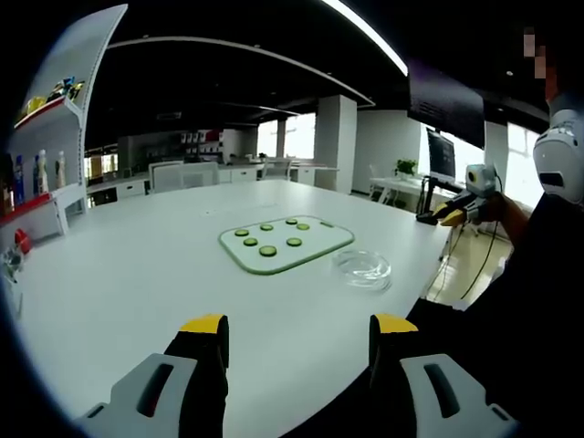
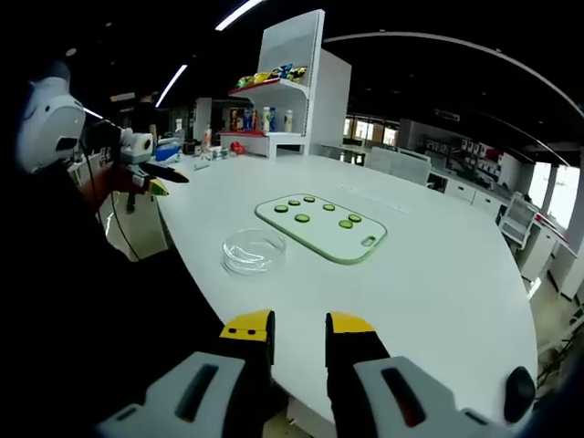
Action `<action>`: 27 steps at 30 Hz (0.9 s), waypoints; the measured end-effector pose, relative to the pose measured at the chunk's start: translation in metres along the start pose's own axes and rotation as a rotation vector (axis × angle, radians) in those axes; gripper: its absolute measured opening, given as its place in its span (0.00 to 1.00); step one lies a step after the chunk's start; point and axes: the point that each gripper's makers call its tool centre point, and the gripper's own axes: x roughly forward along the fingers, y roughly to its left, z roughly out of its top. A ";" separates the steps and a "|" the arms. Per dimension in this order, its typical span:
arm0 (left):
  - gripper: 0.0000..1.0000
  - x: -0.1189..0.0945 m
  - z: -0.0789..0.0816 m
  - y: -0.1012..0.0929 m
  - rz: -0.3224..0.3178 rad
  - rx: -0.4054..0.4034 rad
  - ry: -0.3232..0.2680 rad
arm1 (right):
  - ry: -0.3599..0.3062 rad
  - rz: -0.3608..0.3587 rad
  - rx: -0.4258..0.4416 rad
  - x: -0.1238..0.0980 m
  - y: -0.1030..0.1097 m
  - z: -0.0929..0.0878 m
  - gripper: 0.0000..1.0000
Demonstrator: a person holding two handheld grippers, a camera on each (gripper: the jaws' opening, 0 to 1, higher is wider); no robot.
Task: Open the petri dish lid, add cucumber slices into the petri dish, and close the lid
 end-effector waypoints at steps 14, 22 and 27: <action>0.62 0.001 -0.005 0.001 0.004 -0.013 0.014 | 0.009 0.001 -0.010 0.001 -0.002 -0.002 0.23; 0.62 0.000 -0.005 0.001 -0.001 -0.013 0.011 | 0.017 -0.002 -0.009 0.001 -0.001 -0.004 0.23; 0.62 0.000 -0.005 0.001 -0.003 -0.010 0.012 | 0.019 -0.004 -0.008 0.001 -0.002 -0.004 0.23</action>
